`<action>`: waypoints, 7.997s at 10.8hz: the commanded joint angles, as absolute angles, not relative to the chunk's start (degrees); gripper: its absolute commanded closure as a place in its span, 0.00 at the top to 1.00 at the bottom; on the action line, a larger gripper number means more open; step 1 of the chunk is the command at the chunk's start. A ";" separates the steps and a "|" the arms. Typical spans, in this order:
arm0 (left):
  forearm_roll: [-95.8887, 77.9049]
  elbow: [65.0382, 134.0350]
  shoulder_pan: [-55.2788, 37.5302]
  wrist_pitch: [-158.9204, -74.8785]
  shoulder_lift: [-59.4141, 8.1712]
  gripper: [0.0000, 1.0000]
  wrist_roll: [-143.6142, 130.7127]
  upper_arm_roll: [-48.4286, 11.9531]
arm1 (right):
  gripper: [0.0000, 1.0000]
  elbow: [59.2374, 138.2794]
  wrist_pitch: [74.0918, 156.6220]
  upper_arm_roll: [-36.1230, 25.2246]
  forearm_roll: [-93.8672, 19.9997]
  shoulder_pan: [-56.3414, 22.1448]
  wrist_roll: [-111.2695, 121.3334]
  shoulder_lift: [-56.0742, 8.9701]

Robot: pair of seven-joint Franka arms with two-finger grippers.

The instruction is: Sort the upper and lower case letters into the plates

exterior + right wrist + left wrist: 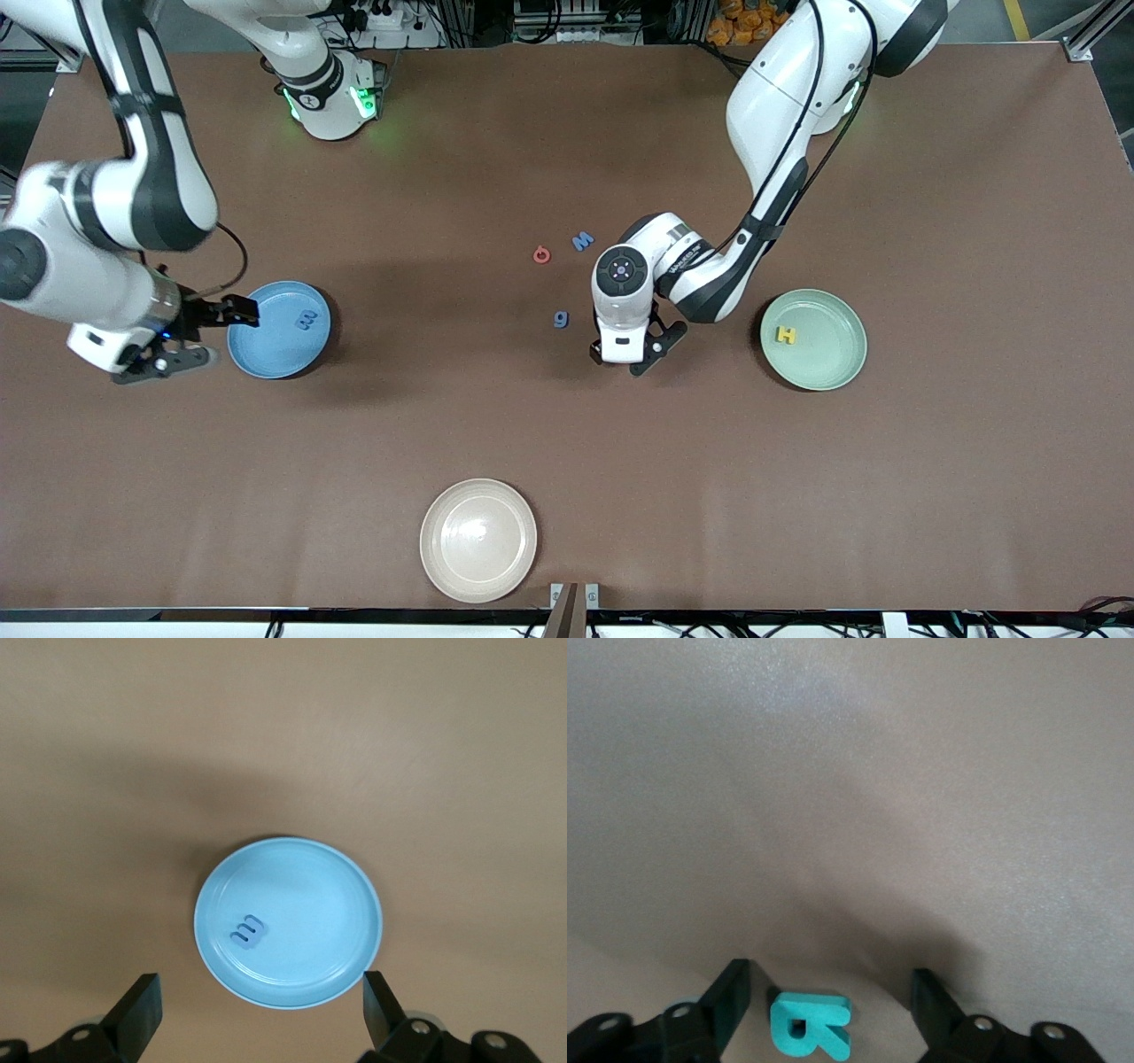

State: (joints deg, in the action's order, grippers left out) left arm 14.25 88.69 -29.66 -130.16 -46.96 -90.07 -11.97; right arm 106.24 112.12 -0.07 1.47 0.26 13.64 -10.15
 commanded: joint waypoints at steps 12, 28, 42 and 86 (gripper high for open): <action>15.38 90.09 -29.88 -129.37 -45.44 0.37 -94.48 -13.10 | 1.00 103.54 110.83 1.76 -3.69 -0.09 14.67 0.09; 12.66 96.31 -15.56 -111.36 -30.51 0.20 -61.20 -14.06 | 1.00 101.07 108.37 8.77 -3.60 -3.25 -4.10 0.09; 21.18 113.29 -0.61 -120.76 -23.64 1.00 -29.44 -13.97 | 1.00 102.39 113.46 23.11 -2.73 -12.90 -11.75 -11.14; 20.39 113.03 -3.08 -120.76 -24.26 1.00 -37.18 -14.94 | 0.76 89.65 137.46 22.68 18.90 -35.77 -49.91 -46.23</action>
